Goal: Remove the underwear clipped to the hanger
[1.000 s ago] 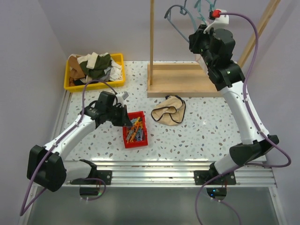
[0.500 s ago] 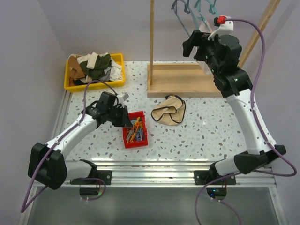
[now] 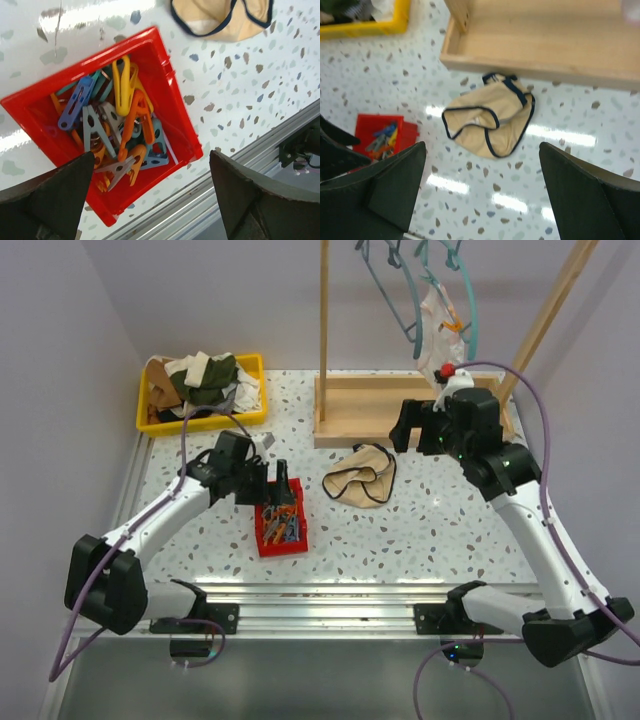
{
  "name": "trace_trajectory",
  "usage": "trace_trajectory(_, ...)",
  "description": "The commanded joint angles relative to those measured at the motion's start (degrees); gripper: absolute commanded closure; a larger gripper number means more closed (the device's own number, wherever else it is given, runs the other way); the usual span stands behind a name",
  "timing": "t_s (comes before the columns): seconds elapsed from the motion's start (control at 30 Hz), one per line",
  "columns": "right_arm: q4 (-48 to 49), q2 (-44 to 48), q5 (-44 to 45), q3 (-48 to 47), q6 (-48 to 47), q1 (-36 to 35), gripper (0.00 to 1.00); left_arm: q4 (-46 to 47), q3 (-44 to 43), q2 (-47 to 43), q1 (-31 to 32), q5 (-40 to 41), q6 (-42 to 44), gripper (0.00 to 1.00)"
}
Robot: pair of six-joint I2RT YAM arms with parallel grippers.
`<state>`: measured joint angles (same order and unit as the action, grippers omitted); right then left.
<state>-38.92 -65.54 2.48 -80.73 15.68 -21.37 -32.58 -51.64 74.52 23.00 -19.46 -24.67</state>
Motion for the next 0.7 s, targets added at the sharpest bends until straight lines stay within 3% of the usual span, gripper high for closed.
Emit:
trace_trajectory(0.0, -2.7, 2.9, -2.2, 5.7, 2.0, -0.1, 0.01, 4.9, -6.3, 0.9, 0.1, -1.4, 1.8, 0.00)
trace_trajectory(0.27, -5.1, 4.4, 0.8, 9.8, 3.7, -0.2, 0.01, 5.9, -25.2, 16.3, 5.4, -5.8, 8.4, 0.00)
trace_trajectory(0.5, -10.0, 7.1, 9.8, 13.1, 10.2, -0.2, 0.01, 6.2, -42.4, 34.5, 13.4, 1.9, 18.8, 0.00)
trace_trajectory(0.67, -12.0, 10.9, 11.0, 15.5, 12.0, -0.3, 0.01, 9.7, -44.0, 42.4, 16.5, 8.0, 24.4, 0.00)
